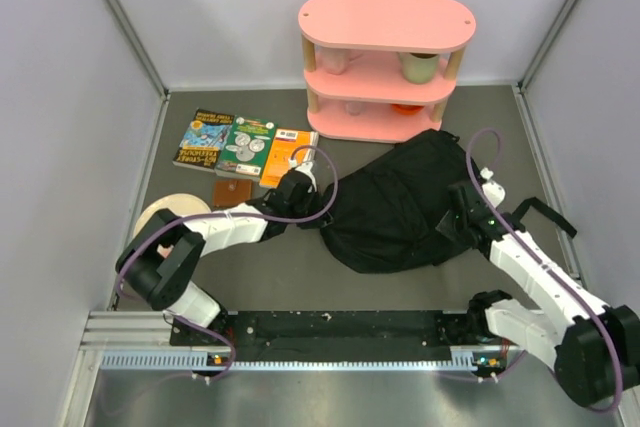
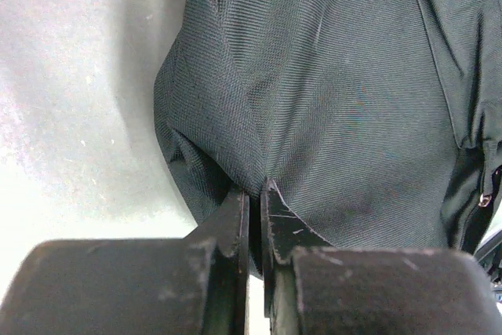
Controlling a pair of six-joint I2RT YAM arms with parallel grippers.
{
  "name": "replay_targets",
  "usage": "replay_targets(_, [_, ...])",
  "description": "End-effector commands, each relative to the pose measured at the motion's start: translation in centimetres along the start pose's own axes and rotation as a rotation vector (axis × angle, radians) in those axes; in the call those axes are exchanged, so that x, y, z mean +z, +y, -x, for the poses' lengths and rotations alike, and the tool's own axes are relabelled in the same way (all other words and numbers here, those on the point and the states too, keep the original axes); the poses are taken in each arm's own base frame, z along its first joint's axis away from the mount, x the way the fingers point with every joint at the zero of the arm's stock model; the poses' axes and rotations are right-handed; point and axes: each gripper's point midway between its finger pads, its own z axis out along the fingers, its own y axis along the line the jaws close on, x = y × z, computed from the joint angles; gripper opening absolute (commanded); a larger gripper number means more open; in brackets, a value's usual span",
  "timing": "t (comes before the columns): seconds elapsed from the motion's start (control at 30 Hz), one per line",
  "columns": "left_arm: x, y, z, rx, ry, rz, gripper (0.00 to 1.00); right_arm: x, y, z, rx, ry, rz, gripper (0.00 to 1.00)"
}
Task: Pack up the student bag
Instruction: Adjust the student bag at the center of the board, then unzip the student bag at the center of the board.
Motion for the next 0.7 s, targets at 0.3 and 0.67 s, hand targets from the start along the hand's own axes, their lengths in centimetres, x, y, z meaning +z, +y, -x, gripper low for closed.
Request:
replay_targets(0.3, [-5.2,-2.6,5.9,0.154,-0.161,0.03,0.81,-2.2,4.5,-0.9,0.007,0.046,0.386,0.92])
replay_targets(0.67, [-6.1,-12.6,5.7,0.32,-0.169,-0.165,0.94,-1.3,0.2,-1.4,0.163,-0.029,0.243,0.96])
